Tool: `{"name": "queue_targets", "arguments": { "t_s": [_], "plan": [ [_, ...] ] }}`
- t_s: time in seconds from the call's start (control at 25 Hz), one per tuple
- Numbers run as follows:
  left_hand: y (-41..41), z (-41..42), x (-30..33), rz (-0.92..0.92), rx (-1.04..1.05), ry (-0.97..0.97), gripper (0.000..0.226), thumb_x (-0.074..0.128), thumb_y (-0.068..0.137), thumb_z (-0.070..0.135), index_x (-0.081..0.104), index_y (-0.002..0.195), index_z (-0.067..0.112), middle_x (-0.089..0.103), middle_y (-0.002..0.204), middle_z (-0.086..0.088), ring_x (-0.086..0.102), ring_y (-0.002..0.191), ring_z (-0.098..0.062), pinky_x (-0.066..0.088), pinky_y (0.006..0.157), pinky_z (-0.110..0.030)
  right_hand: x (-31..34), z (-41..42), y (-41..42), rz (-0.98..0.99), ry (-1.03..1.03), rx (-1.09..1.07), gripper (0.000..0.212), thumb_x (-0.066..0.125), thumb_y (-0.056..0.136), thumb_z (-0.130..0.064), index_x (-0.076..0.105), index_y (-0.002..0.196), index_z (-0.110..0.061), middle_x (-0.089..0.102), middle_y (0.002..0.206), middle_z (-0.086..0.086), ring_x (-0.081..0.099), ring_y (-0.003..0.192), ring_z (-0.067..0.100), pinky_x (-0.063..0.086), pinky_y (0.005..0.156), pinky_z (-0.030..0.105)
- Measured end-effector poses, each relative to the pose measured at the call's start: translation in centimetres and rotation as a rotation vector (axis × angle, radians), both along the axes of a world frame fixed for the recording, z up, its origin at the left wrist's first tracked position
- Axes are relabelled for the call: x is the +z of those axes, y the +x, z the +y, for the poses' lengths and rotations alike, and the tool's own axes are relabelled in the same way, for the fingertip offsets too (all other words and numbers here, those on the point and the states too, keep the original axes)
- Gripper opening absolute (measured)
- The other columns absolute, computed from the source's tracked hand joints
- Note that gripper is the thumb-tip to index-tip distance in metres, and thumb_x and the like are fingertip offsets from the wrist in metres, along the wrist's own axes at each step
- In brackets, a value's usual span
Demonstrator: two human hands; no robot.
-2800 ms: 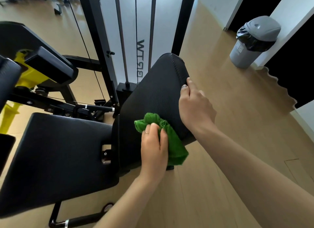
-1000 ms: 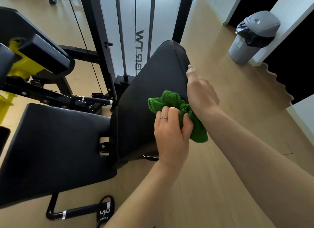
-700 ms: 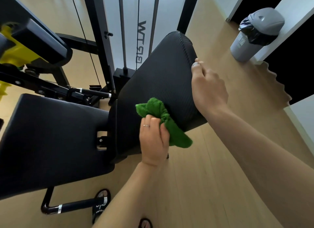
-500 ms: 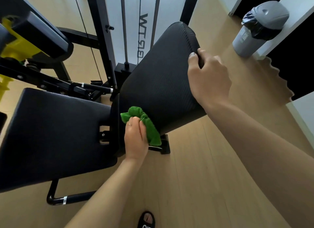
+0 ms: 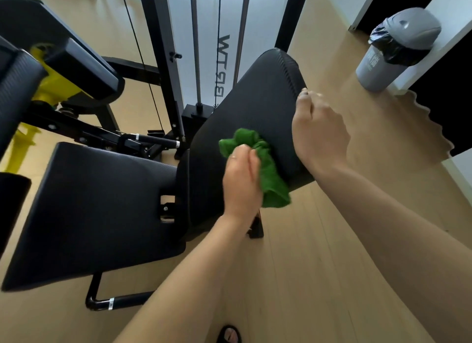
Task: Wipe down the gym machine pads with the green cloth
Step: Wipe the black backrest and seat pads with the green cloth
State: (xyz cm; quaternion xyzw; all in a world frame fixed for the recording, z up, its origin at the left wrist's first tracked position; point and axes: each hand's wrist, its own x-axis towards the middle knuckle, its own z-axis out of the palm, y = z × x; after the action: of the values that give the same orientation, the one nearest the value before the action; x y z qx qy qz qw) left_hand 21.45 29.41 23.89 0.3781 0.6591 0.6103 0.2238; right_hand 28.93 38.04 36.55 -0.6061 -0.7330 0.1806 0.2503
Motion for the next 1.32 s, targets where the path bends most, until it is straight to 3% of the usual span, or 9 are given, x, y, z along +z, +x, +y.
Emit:
{"name": "queue_targets", "arguments": {
  "t_s": [0.24, 0.4, 0.56, 0.68, 0.8, 0.88, 1.0, 1.2, 1.32],
  "plan": [
    [-7.7, -3.3, -9.8, -0.281, 0.163, -0.687, 0.036, 0.035, 0.107, 0.027, 0.045, 0.078, 0.009, 0.052, 0.079, -0.005, 0.056, 0.088, -0.030, 0.039, 0.077, -0.037, -1.0, 0.6, -1.4, -0.401, 0.330, 0.132, 0.055, 0.035, 0.105, -0.040, 0.052, 0.143, -0.005, 0.057, 0.144, 0.012, 0.052, 0.133, 0.028, 0.044, 0.105, 0.042],
    [-4.3, 3.5, 0.8, -0.194, -0.009, -0.259, 0.032, 0.042, 0.105, 0.030, 0.052, 0.082, 0.010, 0.054, 0.075, 0.000, 0.053, 0.072, -0.020, 0.042, 0.072, -0.039, -0.5, 0.7, -1.4, -0.487, 0.251, 0.171, 0.060, 0.032, 0.107, -0.040, 0.035, 0.153, -0.003, 0.042, 0.156, 0.015, 0.041, 0.142, 0.029, 0.039, 0.110, 0.043],
    [-1.9, 6.8, 5.1, -0.098, -0.101, 0.012, 0.033, 0.043, 0.102, 0.035, 0.044, 0.071, 0.024, 0.049, 0.070, -0.001, 0.044, 0.064, -0.022, 0.044, 0.063, -0.051, -0.1, 2.8, -1.4, -0.310, -0.033, 0.259, 0.063, 0.021, 0.108, -0.044, 0.011, 0.162, -0.012, 0.014, 0.169, 0.006, 0.013, 0.155, 0.019, 0.014, 0.123, 0.035],
    [-4.0, 5.9, 0.6, 0.006, -0.038, -0.048, 0.034, 0.037, 0.103, 0.038, 0.040, 0.073, 0.023, 0.050, 0.074, -0.004, 0.048, 0.067, -0.022, 0.043, 0.063, -0.045, -0.1, 5.2, -3.3, -0.357, -0.119, 0.240, 0.069, 0.020, 0.106, -0.049, 0.002, 0.162, -0.014, 0.005, 0.170, 0.007, 0.007, 0.155, 0.025, 0.010, 0.123, 0.039],
    [-8.7, 5.0, -5.9, -0.078, 0.090, -0.382, 0.035, 0.036, 0.103, 0.039, 0.040, 0.072, 0.023, 0.057, 0.081, -0.008, 0.059, 0.081, -0.031, 0.048, 0.077, -0.046, 0.3, 7.9, -5.7, -0.396, -0.139, 0.206, 0.068, 0.021, 0.106, -0.047, 0.000, 0.162, -0.014, 0.005, 0.169, 0.009, 0.015, 0.153, 0.034, 0.018, 0.120, 0.047],
    [-11.6, 2.9, -10.1, -0.186, 0.115, -0.643, 0.037, 0.035, 0.105, 0.033, 0.043, 0.073, 0.017, 0.060, 0.085, -0.011, 0.062, 0.092, -0.037, 0.048, 0.086, -0.046, 0.3, 9.6, -6.9, -0.412, -0.136, 0.189, 0.067, 0.021, 0.106, -0.044, 0.001, 0.162, -0.013, 0.008, 0.168, 0.009, 0.021, 0.150, 0.037, 0.023, 0.117, 0.049],
    [-13.1, 3.2, -9.9, -0.239, 0.072, -0.711, 0.038, 0.036, 0.106, 0.031, 0.046, 0.074, 0.012, 0.057, 0.078, -0.004, 0.060, 0.087, -0.033, 0.046, 0.083, -0.043, 0.5, 11.9, -8.8, -0.462, -0.128, 0.150, 0.065, 0.021, 0.106, -0.042, 0.005, 0.162, -0.013, 0.019, 0.165, 0.011, 0.028, 0.145, 0.039, 0.028, 0.114, 0.050],
    [-11.5, 16.4, 4.5, -0.070, -0.160, -0.232, 0.034, 0.039, 0.105, 0.031, 0.044, 0.072, 0.023, 0.052, 0.071, 0.004, 0.052, 0.072, -0.021, 0.043, 0.072, -0.040, 1.3, 15.0, -11.2, -0.370, -0.200, 0.124, 0.051, 0.020, 0.105, -0.039, 0.048, 0.141, -0.016, 0.046, 0.148, 0.015, 0.042, 0.134, 0.040, 0.033, 0.106, 0.048],
    [-11.0, 18.8, 5.5, 0.041, -0.114, -0.108, 0.033, 0.037, 0.105, 0.030, 0.043, 0.074, 0.018, 0.049, 0.071, 0.004, 0.048, 0.067, -0.018, 0.043, 0.067, -0.040, 1.7, 15.6, -11.3, -0.259, -0.304, 0.075, 0.052, 0.018, 0.106, -0.041, 0.052, 0.141, -0.021, 0.048, 0.151, 0.010, 0.041, 0.137, 0.036, 0.030, 0.109, 0.046]
  ]
}}
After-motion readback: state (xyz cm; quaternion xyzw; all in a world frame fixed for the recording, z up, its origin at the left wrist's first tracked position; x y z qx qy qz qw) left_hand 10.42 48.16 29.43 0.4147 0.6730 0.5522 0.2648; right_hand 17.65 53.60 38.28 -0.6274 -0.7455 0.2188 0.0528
